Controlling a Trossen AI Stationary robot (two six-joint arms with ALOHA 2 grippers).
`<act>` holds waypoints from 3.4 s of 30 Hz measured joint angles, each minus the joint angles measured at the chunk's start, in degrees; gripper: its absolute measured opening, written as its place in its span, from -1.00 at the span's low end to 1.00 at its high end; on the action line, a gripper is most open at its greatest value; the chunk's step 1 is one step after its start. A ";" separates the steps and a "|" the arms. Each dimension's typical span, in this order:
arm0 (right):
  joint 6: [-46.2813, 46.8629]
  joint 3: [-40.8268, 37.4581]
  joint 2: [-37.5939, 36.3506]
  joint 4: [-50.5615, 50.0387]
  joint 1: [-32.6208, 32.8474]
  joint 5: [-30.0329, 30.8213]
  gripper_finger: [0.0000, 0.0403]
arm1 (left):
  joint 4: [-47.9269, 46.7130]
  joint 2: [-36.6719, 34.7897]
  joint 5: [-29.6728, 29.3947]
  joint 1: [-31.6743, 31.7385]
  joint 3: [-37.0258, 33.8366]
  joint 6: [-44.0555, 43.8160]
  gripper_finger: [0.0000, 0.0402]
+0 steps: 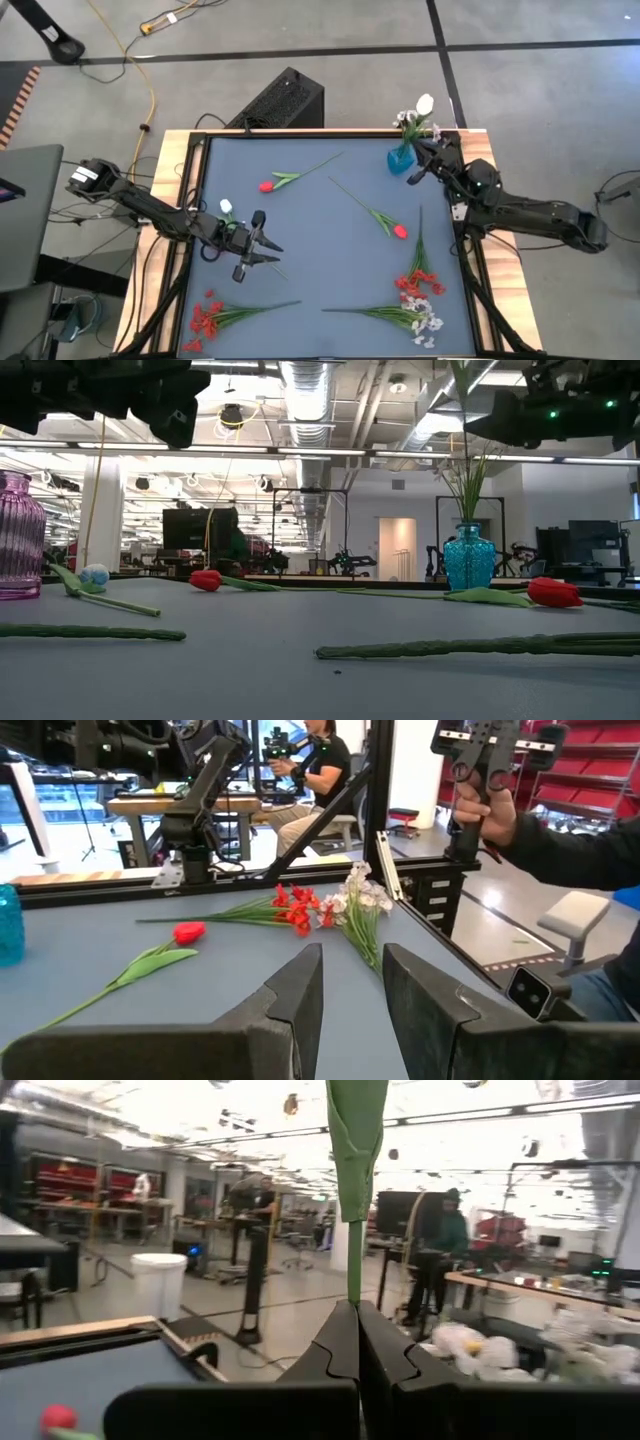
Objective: Sort flowers into vase by color
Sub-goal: Put the right white flower into the blue vase, then put the white flowers into the blue vase
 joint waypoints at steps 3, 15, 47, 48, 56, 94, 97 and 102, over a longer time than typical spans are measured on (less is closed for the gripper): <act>0.02 -0.03 -0.02 0.78 -1.50 -0.07 -0.92 | -0.14 -0.01 0.00 0.00 0.00 0.12 -0.52; 0.57 -0.05 6.65 6.89 -4.62 -0.20 -0.92 | -0.18 -0.01 -0.09 0.00 0.00 1.05 -0.52; 2.71 -0.05 14.61 4.92 -5.48 4.23 -0.54 | -1.06 -0.01 0.04 0.01 0.00 -0.02 -0.52; 2.85 -0.05 14.24 4.54 -5.48 4.32 -0.51 | -1.08 0.00 0.04 0.02 0.00 -0.02 -0.52; 6.49 3.30 8.93 -11.74 -5.48 4.35 -0.29 | -1.25 -0.02 0.07 0.00 0.00 -0.57 -0.52; 15.14 32.37 25.98 -41.07 34.26 -1.90 -0.18 | -1.24 -0.02 -0.09 0.00 0.00 -1.01 -0.52; 15.13 33.47 29.16 -41.30 36.92 -1.92 -0.18 | -1.24 -0.02 -0.09 0.00 0.00 -0.96 -0.52; 15.13 37.65 33.94 -44.89 40.39 -2.60 -0.18 | -1.27 -0.02 -0.15 0.00 0.00 -0.99 -0.52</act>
